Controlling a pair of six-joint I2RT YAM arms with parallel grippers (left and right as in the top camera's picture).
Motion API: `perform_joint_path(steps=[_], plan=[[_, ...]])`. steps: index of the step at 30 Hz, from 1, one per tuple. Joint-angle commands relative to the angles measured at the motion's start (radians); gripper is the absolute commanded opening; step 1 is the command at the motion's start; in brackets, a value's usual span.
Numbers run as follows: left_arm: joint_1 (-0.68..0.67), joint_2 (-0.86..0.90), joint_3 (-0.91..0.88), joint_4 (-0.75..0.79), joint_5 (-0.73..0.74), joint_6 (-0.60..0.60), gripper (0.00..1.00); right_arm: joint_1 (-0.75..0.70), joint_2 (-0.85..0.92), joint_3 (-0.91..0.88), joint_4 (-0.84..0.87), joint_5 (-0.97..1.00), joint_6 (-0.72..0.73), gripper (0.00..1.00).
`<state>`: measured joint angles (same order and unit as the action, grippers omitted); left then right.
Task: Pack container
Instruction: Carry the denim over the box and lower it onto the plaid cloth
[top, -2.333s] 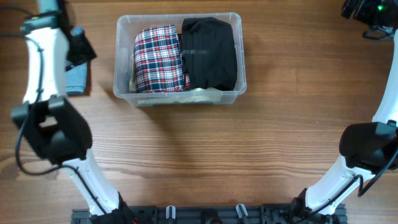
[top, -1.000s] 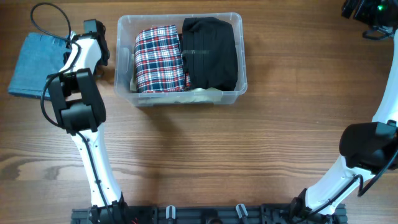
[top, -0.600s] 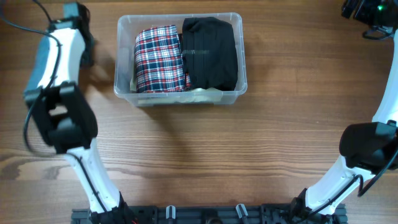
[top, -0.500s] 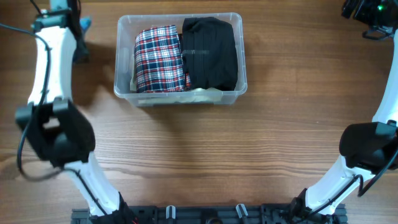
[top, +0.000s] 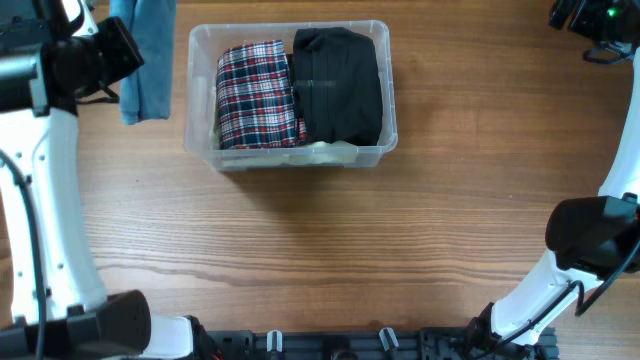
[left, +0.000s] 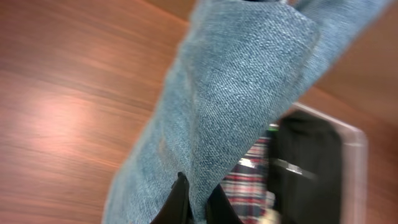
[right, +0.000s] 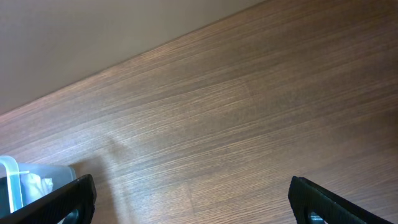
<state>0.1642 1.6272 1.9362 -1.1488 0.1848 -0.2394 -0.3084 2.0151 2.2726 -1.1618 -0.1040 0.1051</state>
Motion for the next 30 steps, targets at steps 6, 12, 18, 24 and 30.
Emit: perform_joint_path(steps=[6,12,18,24,30], plan=[[-0.069,-0.068,0.014,0.014,0.298,-0.107,0.04,0.003,0.008,-0.003,0.002,0.006,0.009,1.0],[-0.247,-0.032,0.014,-0.08,-0.113,-0.163,0.04,0.003,0.008,-0.004,0.003,0.006,0.01,1.0],[-0.257,0.07,0.014,-0.071,-0.198,-0.163,0.04,0.003,0.008,-0.004,0.002,0.006,0.009,1.0],[-0.257,0.201,0.014,-0.044,-0.198,-0.162,0.04,0.003,0.008,-0.004,0.003,0.006,0.009,1.0],[-0.257,0.224,0.014,-0.034,-0.198,-0.162,0.35,0.003,0.008,-0.004,0.003,0.006,0.009,1.0]])
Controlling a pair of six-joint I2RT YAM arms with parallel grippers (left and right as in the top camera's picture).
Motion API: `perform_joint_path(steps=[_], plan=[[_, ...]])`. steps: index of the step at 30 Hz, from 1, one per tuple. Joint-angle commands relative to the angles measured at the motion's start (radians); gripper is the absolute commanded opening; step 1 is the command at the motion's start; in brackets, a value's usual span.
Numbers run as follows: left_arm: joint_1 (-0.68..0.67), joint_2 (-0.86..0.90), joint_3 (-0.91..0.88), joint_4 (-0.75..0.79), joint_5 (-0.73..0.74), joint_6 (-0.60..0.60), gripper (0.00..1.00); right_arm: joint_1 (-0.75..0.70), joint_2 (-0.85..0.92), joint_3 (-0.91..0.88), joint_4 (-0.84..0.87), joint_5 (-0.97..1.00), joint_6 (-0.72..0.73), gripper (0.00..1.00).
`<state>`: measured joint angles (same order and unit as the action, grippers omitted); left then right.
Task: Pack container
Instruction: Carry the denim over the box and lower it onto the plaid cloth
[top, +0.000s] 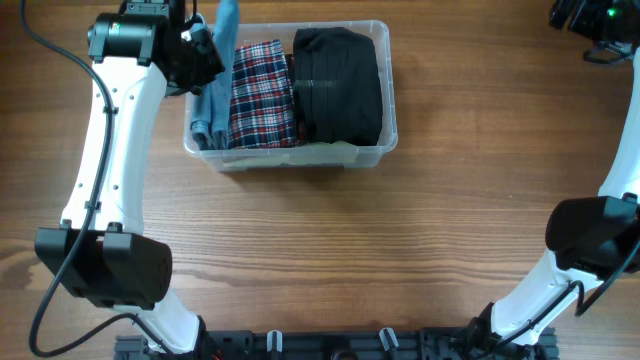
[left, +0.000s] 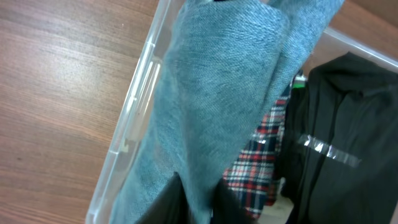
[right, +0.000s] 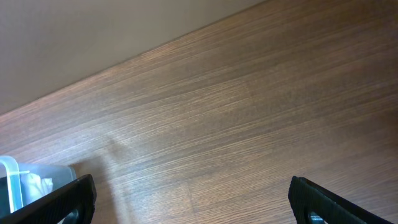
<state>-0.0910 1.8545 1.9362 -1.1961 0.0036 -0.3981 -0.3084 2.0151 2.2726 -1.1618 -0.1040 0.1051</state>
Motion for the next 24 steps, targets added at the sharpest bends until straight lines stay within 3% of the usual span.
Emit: perform_joint_path(steps=[1,3,14,19,20,24], plan=[[-0.004,-0.003,0.014,0.013,-0.016,-0.003,0.45,0.003,0.008,-0.003,0.002,0.006,0.009,1.0],[-0.02,-0.003,0.014,0.016,-0.012,-0.003,0.53,0.003,0.008,-0.004,0.002,0.006,0.009,1.0],[-0.234,-0.003,0.014,0.177,0.001,-0.002,0.54,0.003,0.008,-0.004,0.002,0.006,0.009,1.0],[-0.244,0.027,0.014,0.206,-0.016,-0.002,0.42,0.003,0.008,-0.004,0.002,0.006,0.009,1.0],[-0.244,0.06,0.014,0.223,-0.016,-0.002,0.32,0.003,0.008,-0.004,0.002,0.006,0.009,1.0],[-0.246,0.184,0.014,0.281,-0.017,0.029,0.1,0.003,0.008,-0.004,0.002,0.006,0.009,1.0]])
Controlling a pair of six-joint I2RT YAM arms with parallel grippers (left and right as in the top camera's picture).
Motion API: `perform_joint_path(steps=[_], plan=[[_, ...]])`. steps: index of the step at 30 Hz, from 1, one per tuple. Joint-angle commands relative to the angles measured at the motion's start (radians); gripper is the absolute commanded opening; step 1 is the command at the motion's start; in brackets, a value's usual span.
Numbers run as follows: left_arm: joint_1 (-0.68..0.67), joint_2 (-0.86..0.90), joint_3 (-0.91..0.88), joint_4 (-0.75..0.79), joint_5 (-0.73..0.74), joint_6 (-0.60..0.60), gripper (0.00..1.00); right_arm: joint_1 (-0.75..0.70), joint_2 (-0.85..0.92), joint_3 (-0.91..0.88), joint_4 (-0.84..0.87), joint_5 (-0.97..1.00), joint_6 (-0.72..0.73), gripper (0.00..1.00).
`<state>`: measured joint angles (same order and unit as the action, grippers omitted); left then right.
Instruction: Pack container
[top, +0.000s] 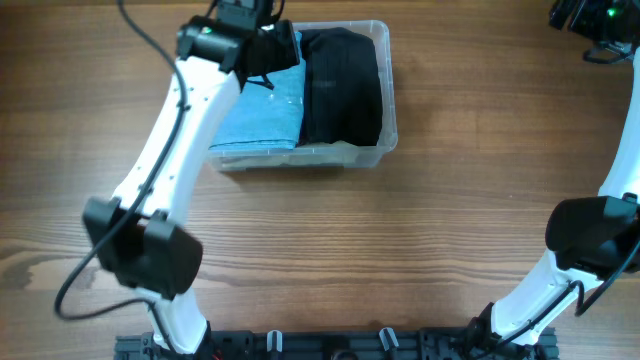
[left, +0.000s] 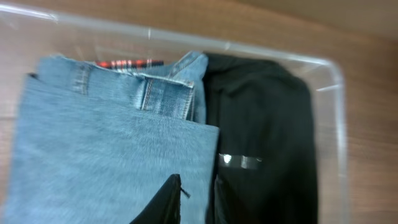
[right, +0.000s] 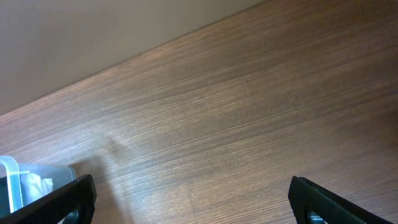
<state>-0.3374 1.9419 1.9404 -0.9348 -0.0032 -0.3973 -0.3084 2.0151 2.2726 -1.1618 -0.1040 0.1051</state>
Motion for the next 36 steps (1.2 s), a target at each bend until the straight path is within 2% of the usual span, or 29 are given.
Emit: perform_joint_path(steps=[1,3,8,10,13,17,18,19,20,21,27,29,33,34,36], plan=[[0.001,0.126,0.01,0.028,-0.011,0.029,0.08,0.003,0.008,-0.004,0.003,0.006,0.009,1.0],[0.001,0.188,0.01,0.046,-0.022,0.053,0.04,0.003,0.008,-0.004,0.002,0.006,0.009,1.0],[0.006,0.352,0.01,0.053,-0.209,0.053,0.04,0.003,0.008,-0.003,0.002,0.006,0.009,1.0],[0.019,0.387,0.01,0.045,-0.233,0.051,0.04,0.003,0.008,-0.004,0.003,0.006,0.009,1.0],[0.033,0.395,0.01,0.026,-0.234,0.051,0.04,0.003,0.008,-0.003,0.002,0.006,0.009,1.0],[0.032,0.289,0.011,-0.003,-0.234,0.052,0.05,0.003,0.008,-0.004,0.002,0.006,0.009,1.0],[0.033,0.248,0.011,-0.013,-0.234,0.053,0.11,0.003,0.008,-0.004,0.003,0.006,0.01,1.0],[0.033,0.182,0.011,-0.027,-0.234,0.053,0.27,0.003,0.008,-0.004,0.002,0.006,0.009,1.0],[0.033,0.139,0.011,-0.039,-0.234,0.053,0.77,0.003,0.008,-0.004,0.002,0.006,0.009,1.0],[0.033,0.089,0.011,-0.06,-0.234,0.053,1.0,0.003,0.008,-0.004,0.003,0.006,0.009,1.0],[0.031,-0.143,0.01,-0.279,-0.22,0.048,1.0,0.003,0.008,-0.004,0.003,0.006,0.009,1.0],[0.027,-0.189,0.01,-0.311,-0.163,0.049,1.0,0.003,0.008,-0.004,0.002,0.006,0.01,1.0],[0.032,-0.233,0.01,-0.531,-0.171,0.042,1.0,0.003,0.008,-0.003,0.002,0.006,0.009,1.0],[0.043,-0.249,0.01,-0.568,-0.187,0.007,1.0,0.003,0.008,-0.004,0.002,0.006,0.009,1.0],[0.074,-0.301,0.01,-0.578,-0.188,-0.004,1.0,0.003,0.008,-0.003,0.002,0.006,0.009,1.0]])
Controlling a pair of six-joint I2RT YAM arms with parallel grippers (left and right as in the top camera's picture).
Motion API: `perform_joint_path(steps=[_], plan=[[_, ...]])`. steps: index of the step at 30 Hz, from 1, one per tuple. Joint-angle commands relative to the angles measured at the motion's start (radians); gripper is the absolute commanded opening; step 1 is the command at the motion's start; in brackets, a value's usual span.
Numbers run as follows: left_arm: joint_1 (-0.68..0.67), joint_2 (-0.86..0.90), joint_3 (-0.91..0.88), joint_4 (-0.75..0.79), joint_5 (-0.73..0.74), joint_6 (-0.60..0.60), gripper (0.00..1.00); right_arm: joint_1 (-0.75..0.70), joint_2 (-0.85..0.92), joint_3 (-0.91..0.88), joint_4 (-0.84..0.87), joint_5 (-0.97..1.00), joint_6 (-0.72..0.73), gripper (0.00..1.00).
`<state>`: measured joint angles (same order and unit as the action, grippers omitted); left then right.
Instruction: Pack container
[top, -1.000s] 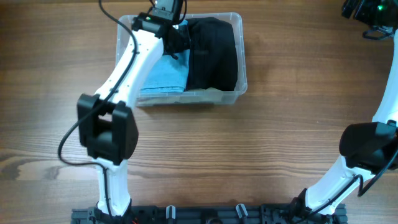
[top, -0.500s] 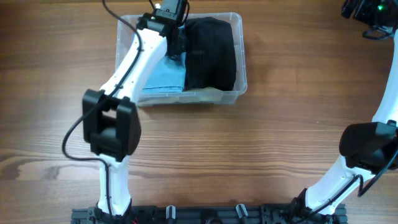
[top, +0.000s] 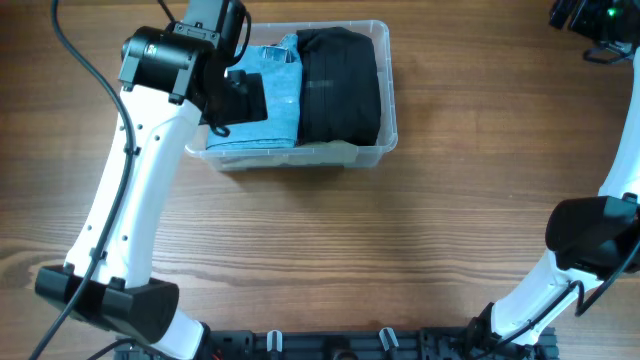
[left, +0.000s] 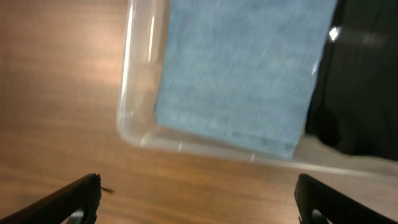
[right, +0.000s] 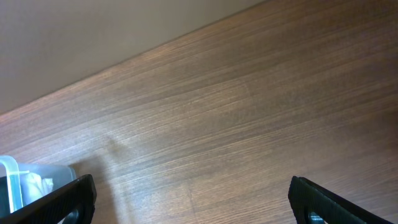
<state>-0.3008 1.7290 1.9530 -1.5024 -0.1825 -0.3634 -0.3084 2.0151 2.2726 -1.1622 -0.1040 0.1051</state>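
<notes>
A clear plastic container (top: 391, 110) stands at the back of the wooden table. Folded blue jeans (top: 275, 100) lie flat in its left half, and a black garment (top: 340, 85) fills the right half. My left gripper (left: 199, 205) hangs open over the container's near left rim (left: 134, 93), fingers wide apart with nothing between them; the jeans (left: 242, 74) lie free in front of it. My right gripper (right: 193, 205) is open and empty over bare wood, far off at the back right corner (top: 595, 25).
The right wrist view catches a container corner (right: 9, 171) with something white (right: 31, 183) inside, at its lower left. Wooden table (top: 400, 230) stretches in front of the container. The left arm (top: 130, 200) reaches along the left side, and the right arm's base (top: 590, 235) stands at the right edge.
My left gripper was shut on the jeans, which lay spread in the container's left half. It is now open and back over the near left rim. The jeans stay in the container.
The jeans first hung from my shut left gripper left of the container, which held a plaid and a black garment. Then they hung at the container's left wall, later lay over the plaid garment. Now they are let go. The right arm never moved.
</notes>
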Motion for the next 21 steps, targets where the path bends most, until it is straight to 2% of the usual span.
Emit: perform_joint_path(steps=[1,6,9,12,15,16,20,21], plan=[[0.052,-0.124,-0.002,-0.01,-0.009,-0.038,1.0,0.003,0.008,-0.004,0.003,0.006,0.009,1.0],[0.116,-0.3,-0.002,0.0,-0.009,-0.037,1.0,0.003,0.008,-0.003,0.003,0.006,0.009,1.0],[0.14,-0.401,-0.006,0.089,-0.007,-0.037,1.0,0.003,0.008,-0.004,0.003,0.006,0.01,1.0],[0.142,-0.54,-0.111,0.315,0.023,-0.034,1.0,0.003,0.008,-0.004,0.003,0.006,0.01,1.0],[0.177,-0.67,-0.319,0.565,0.081,-0.034,1.0,0.003,0.008,-0.004,0.003,0.006,0.009,1.0],[0.204,-0.75,-0.473,0.73,0.127,-0.034,1.0,0.003,0.008,-0.004,0.003,0.006,0.009,1.0],[0.273,-0.969,-0.929,1.15,0.256,0.019,1.0,0.003,0.008,-0.004,0.003,0.006,0.009,1.0],[0.286,-1.049,-1.1,1.32,0.274,0.019,1.0,0.003,0.008,-0.003,0.003,0.006,0.009,1.0]])
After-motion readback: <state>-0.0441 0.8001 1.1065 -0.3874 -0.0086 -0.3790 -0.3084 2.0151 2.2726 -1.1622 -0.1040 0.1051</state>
